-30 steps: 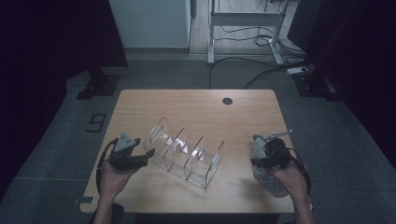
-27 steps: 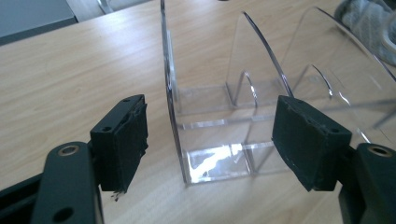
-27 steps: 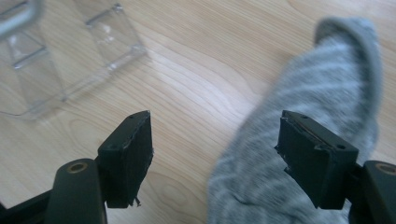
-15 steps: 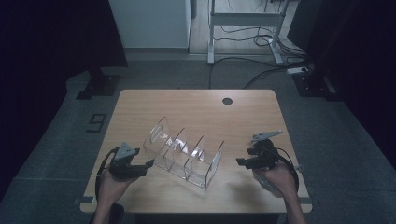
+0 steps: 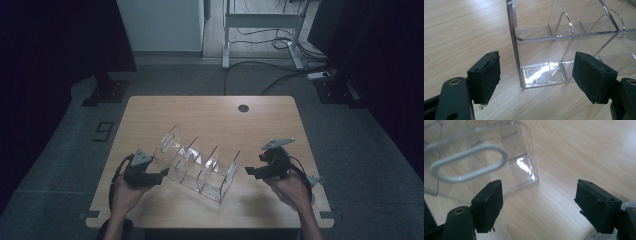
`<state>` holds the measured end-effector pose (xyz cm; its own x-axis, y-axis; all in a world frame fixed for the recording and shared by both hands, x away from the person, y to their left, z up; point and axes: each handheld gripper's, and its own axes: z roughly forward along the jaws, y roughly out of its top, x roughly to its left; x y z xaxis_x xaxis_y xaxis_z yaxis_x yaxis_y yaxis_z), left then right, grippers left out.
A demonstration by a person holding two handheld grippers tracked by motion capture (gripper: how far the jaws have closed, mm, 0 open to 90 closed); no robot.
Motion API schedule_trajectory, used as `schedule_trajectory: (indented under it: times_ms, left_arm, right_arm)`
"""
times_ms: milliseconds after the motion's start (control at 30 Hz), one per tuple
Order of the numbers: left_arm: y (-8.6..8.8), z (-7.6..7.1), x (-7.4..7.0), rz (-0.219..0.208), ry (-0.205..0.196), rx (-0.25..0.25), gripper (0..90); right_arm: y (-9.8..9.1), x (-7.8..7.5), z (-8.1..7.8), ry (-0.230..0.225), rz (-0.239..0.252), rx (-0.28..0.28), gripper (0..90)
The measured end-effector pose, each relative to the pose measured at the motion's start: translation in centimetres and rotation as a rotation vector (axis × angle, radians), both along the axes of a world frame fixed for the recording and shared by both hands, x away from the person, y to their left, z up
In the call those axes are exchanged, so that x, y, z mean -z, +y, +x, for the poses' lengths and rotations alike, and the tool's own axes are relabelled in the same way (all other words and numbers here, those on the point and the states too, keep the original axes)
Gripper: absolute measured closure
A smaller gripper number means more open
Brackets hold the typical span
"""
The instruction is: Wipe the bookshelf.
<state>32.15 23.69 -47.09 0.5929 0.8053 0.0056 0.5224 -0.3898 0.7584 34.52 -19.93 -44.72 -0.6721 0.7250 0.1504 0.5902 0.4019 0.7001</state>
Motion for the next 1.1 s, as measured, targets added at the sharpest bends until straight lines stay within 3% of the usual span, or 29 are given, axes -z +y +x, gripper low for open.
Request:
schedule_trajectory:
  times_ms: [200,267,567,867,1100]
  left_arm:
    - [-0.3,1.2,-0.1,0.009,0.005,-0.013,21.5]
    - [-0.5,1.6,-0.2,0.004,0.008,-0.011,21.5]
    - [-1.4,3.5,0.2,-0.024,0.029,-0.012,21.1]
    - [-2.6,4.6,0.3,-0.028,0.046,0.005,21.1]
    - [-3.4,5.0,0.2,-0.019,0.049,0.014,21.4]
  right_arm:
    - [0.8,0.0,0.7,0.003,0.008,-0.012,21.7]
    - [1.1,0.0,0.8,-0.014,-0.023,-0.033,23.3]
    - [2.0,0.1,1.4,-0.025,-0.060,-0.099,41.2]
    - [1.8,0.3,1.9,-0.007,-0.035,-0.130,53.9]
    - [2.0,0.5,1.4,-0.005,-0.020,-0.138,61.6]
